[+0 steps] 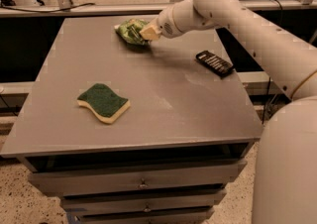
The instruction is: Move green jalapeno chip bag near rxbar chocolate
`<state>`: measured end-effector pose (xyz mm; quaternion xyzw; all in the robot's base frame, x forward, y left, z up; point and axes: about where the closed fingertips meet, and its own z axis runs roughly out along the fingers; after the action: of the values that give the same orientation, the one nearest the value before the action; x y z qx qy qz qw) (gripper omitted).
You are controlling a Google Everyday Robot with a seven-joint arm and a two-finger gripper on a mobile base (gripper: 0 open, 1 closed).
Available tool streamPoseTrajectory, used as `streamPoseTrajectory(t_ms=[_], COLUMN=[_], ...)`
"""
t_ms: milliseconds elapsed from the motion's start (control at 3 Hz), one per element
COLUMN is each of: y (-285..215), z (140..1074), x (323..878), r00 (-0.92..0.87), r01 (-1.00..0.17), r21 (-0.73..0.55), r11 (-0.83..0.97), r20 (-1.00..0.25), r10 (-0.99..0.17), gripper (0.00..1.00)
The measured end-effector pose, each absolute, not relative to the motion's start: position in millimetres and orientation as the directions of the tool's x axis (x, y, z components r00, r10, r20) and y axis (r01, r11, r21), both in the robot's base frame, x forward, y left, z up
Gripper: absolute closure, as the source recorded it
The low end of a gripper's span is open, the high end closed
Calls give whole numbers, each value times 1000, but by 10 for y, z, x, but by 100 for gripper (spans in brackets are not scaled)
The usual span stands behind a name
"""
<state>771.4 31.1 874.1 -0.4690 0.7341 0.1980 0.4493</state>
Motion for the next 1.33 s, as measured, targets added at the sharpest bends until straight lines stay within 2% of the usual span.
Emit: streamPoseTrajectory(t_ms=[333,1333], y=[-58,-1622], z=[8694,8844], x=[7722,7754], r00=[-190,-321], r01=[-836,-654], r21=[-149,-241], r11=[528,717], r20=[-824,-770], r10=[-534,-551], gripper=[100,100])
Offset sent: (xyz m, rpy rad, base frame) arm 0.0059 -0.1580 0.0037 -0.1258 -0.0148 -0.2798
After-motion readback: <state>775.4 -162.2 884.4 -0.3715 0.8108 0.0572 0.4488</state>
